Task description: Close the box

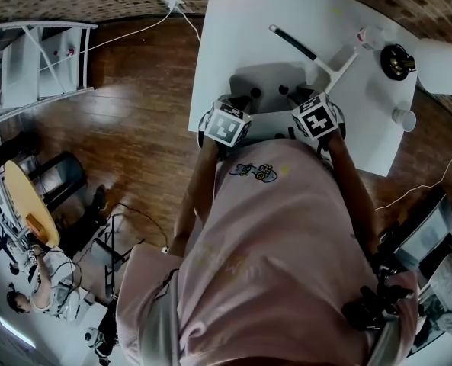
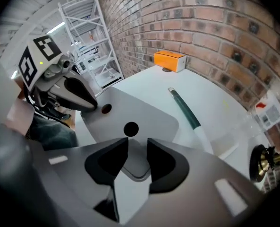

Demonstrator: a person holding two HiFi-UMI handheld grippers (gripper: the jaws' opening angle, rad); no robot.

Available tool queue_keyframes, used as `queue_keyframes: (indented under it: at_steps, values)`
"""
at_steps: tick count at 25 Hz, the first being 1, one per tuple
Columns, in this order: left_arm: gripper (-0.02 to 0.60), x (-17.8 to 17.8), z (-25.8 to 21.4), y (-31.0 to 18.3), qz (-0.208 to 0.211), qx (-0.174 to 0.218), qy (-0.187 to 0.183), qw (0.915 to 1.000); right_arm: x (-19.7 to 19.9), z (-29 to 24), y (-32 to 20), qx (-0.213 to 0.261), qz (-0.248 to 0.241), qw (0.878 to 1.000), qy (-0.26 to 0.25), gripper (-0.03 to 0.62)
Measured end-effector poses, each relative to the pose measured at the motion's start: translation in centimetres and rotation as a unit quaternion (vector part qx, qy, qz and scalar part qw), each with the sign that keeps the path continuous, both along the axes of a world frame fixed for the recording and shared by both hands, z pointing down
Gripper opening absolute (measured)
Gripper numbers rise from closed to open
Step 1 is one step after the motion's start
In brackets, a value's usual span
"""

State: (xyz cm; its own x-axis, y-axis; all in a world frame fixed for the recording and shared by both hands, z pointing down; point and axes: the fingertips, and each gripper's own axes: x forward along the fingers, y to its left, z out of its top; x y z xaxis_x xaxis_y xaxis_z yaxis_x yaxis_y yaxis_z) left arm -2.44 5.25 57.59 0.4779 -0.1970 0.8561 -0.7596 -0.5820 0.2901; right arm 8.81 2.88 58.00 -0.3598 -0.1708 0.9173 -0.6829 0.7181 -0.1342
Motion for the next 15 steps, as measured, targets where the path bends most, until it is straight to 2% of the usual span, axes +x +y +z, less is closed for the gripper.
queue_keyframes:
  at_steps: [2,4,5,6,7,8,9,10,12,13,14,15]
  values:
    - [0.05,0.6,-1.0,-0.1,0.002,0.014,0.019,0.9997,0.4,0.2,-0.3,0.01,0.022,1.0,-0.008,0.113]
    - [0.061,1.1,-3.1,-0.8,-0.01,0.047,0.048,0.9977,0.6,-1.3,-1.4,0.047,0.064,0.995,-0.066,0.103]
    - [0.061,1.1,-4.5,-1.3,-0.023,0.072,0.066,0.995,0.6,-3.2,-2.5,0.08,0.098,0.984,-0.126,0.103]
    - [0.061,0.9,-6.4,-2.1,-0.042,0.103,0.087,0.99,0.7,-5.9,-3.7,0.117,0.138,0.963,-0.199,0.103]
    - [0.061,0.4,-8.4,-3.0,-0.069,0.138,0.109,0.982,1.1,-9.0,-4.9,0.152,0.177,0.935,-0.268,0.098]
    - [0.061,-0.4,-10.6,-3.9,-0.104,0.173,0.134,0.9702,1.8,-11.9,-5.9,0.181,0.212,0.904,-0.323,0.095]
    - [0.061,-1.4,-12.8,-4.8,-0.144,0.203,0.163,0.9546,2.8,-14.3,-6.6,0.207,0.24,0.878,-0.358,0.095]
    - [0.061,-2.6,-14.9,-5.7,-0.184,0.23,0.195,0.9355,4.0,-16.0,-7.1,0.232,0.261,0.859,-0.375,0.081]
    - [0.061,-5.2,-18.9,-7.0,-0.252,0.282,0.246,0.8924,6.7,-18.4,-7.5,0.286,0.287,0.834,-0.375,0.024]
    - [0.061,-6.3,-20.7,-7.3,-0.272,0.306,0.26,0.8743,8.0,-19.3,-7.5,0.313,0.295,0.823,-0.37,0.018]
    - [0.061,-7.2,-22.2,-7.5,-0.286,0.326,0.266,0.8609,9.0,-20.2,-7.5,0.339,0.301,0.813,-0.364,0.011]
    - [0.061,-7.8,-23.6,-7.6,-0.296,0.34,0.267,0.8516,9.8,-21.0,-7.3,0.363,0.304,0.806,-0.356,0.003]
